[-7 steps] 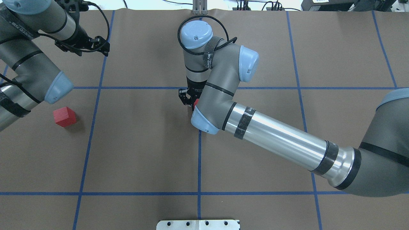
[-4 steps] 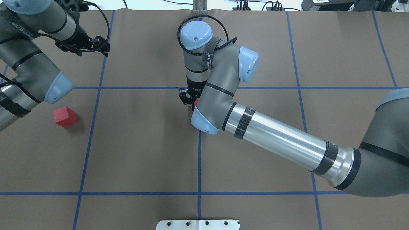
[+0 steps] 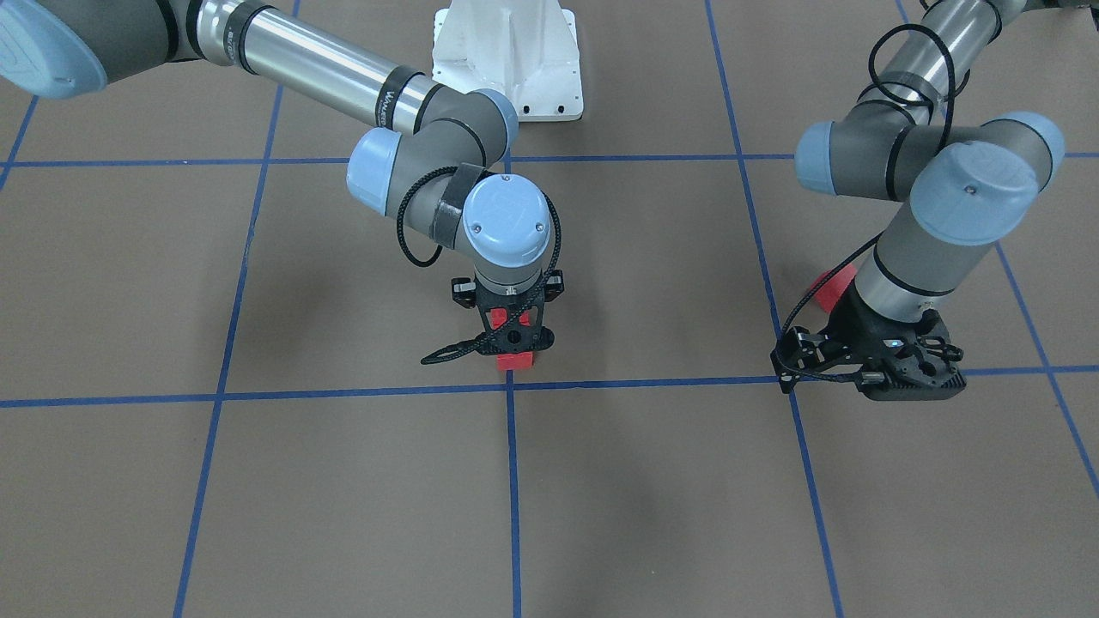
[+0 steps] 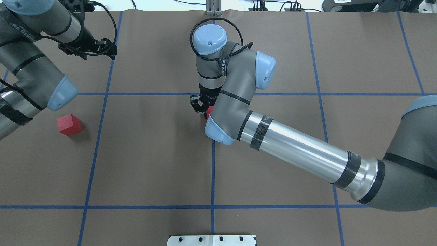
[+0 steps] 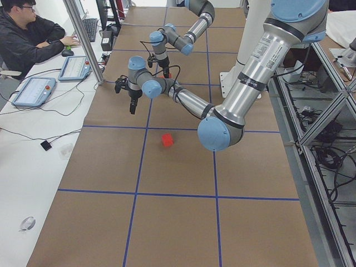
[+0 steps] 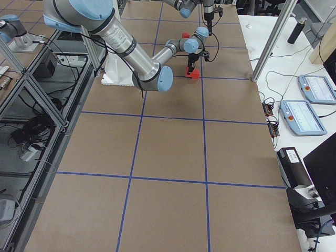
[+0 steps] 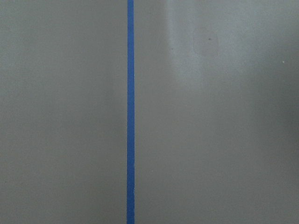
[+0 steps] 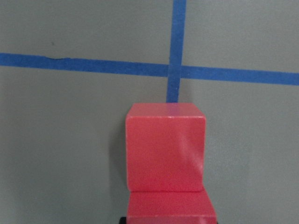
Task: Form red blocks into L shape at center
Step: 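Lower the red cube beside the placed cube, nearer the robot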
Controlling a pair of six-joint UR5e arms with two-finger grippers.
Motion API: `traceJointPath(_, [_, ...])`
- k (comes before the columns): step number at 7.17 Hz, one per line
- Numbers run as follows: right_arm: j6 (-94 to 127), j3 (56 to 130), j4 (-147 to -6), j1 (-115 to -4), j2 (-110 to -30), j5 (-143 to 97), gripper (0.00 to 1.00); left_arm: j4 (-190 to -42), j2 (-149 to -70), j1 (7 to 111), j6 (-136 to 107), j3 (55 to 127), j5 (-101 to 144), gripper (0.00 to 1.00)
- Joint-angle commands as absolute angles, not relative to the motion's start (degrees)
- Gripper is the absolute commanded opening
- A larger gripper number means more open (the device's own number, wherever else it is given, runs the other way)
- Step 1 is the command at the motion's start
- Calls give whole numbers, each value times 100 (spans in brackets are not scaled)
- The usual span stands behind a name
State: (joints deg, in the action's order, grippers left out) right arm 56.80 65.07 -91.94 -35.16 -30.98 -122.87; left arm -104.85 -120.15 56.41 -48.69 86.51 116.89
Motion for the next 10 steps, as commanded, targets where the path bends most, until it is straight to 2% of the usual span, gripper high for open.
traceJointPath(1, [5687, 6504, -9185, -3516, -3094, -12287, 18, -10485, -12015, 5643, -4860, 8648, 11689, 100])
traceJointPath(2, [5687, 6504, -9185, -3524, -3094, -12287, 33, -10485, -12015, 5643, -4869, 8640, 11698, 100])
traceJointPath(3, [5678, 6504, -9185, -3524, -3102, -12287, 37, -10485, -12015, 5643, -4860, 8640, 11690, 100])
traceJointPath(4, [5678, 6504, -9176, -3524, -3103, -12278, 51, -10485, -12006, 5643, -4869, 8640, 11689, 100])
traceJointPath(5, [5678, 6504, -9141, -3524, -3111, -12270, 77, -10485, -12006, 5643, -4869, 8640, 11689, 100])
traceJointPath(6, [5686, 6504, -9071, -3524, -3129, -12270, 92, -10485, -12006, 5643, -4860, 8640, 11689, 100])
traceJointPath(7, [5730, 6513, -9027, -3524, -3120, -12278, 97, -10485, -12006, 5643, -4860, 8640, 11689, 100])
traceJointPath(10, [5783, 6548, -9026, -3524, -3120, -12278, 98, -10485, -12006, 5643, -4860, 8640, 11690, 100])
